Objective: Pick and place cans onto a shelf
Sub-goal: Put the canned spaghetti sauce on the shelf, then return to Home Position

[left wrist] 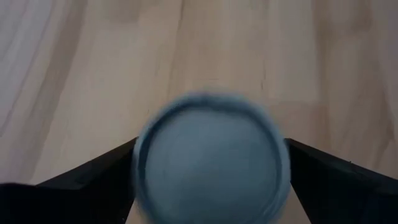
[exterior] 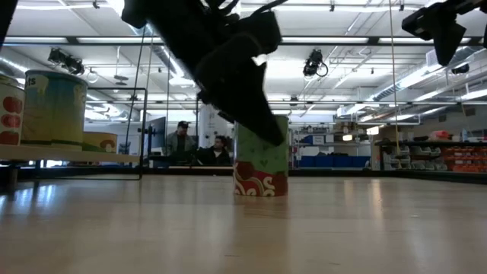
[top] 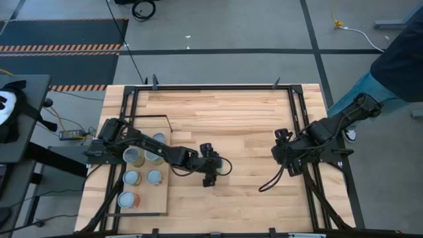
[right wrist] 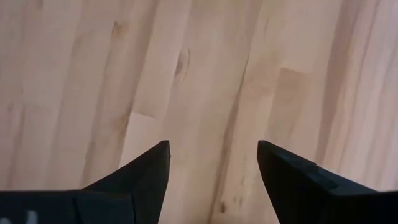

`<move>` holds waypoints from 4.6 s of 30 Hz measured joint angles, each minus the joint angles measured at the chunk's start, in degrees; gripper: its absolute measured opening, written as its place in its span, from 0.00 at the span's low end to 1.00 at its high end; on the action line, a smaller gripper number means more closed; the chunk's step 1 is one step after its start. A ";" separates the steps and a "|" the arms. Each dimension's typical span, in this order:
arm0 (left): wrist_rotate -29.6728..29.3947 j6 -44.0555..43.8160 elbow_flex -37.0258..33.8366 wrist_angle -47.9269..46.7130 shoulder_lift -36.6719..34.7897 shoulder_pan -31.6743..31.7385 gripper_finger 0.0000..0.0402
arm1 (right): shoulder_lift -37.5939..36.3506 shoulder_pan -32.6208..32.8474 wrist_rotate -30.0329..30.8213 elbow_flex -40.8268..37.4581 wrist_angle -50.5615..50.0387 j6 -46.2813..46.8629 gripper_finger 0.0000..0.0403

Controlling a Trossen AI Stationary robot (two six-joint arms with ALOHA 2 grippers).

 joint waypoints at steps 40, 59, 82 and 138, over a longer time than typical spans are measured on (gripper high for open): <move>3.05 -72.64 31.87 -71.79 -2.06 -16.58 0.70 | 4.07 -8.51 4.13 0.02 8.37 -9.83 0.56; 7.46 -103.43 22.20 -79.04 -6.64 -34.69 0.70 | 14.28 -12.52 -0.94 0.02 11.85 -11.81 0.56; 0.25 -111.19 15.96 -71.18 -7.09 -37.76 0.72 | 15.32 -12.52 -0.31 0.02 20.67 -9.67 0.56; 14.68 -105.99 16.01 -68.63 -7.86 -33.28 0.95 | 15.30 -12.35 -10.37 0.02 16.56 -11.47 0.56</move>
